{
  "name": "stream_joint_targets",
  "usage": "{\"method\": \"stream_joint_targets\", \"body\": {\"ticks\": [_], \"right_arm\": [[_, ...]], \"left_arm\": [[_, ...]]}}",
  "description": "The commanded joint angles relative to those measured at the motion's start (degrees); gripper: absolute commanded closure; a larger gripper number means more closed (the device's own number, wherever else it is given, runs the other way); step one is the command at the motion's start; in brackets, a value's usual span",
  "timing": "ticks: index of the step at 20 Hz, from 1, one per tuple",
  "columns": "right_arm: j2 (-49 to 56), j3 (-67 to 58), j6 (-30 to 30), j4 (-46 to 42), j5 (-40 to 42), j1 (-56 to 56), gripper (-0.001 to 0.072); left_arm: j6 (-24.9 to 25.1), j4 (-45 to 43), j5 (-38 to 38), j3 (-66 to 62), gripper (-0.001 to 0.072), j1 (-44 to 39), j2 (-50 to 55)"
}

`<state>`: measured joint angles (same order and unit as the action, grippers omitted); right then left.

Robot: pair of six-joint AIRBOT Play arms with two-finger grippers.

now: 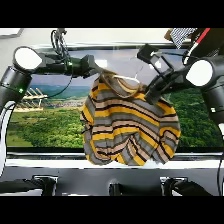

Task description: Fold the clothes and pants, and hang the long-sleeved shirts on hangers.

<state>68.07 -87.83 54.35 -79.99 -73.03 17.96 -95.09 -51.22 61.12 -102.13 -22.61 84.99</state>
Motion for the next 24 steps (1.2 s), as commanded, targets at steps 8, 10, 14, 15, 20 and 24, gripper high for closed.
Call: {"method": "stream_joint_targets", "body": {"ticks": [8, 10, 14, 15, 20, 24], "right_arm": [[-6.88, -0.07, -9.44, 11.87, -1.79, 0.17, 0.0689], [-8.00, -0.07, -12.35, 12.07, -5.07, 0.17, 0.0689], [-8.74, -0.07, -23.04, 14.40, -7.98, 0.15, 0.0689], [-8.59, -0.07, -27.10, 15.21, -8.33, 0.15, 0.0689], [-4.98, -0.04, -30.29, 15.28, -7.58, 0.15, 0.0689], [-2.38, -0.04, -33.44, 15.28, -8.00, 0.15, 0.0689]], "left_arm": [[-1.57, -19.58, 11.10, -1.03, 0.0209, -4.04, -5.53], [-1.31, -21.14, 11.69, -1.03, 0.0085, -1.57, -8.46], [10.97, -24.79, 13.66, -0.09, 0.0085, 8.31, -15.72], [14.93, -23.26, 13.68, 1.40, 0.0085, 11.50, -17.29], [32.35, -16.72, 14.38, 17.81, 0.0111, 17.88, -23.08], [41.55, -12.98, 14.34, 30.95, 0.0111, 17.86, -25.38]]}}
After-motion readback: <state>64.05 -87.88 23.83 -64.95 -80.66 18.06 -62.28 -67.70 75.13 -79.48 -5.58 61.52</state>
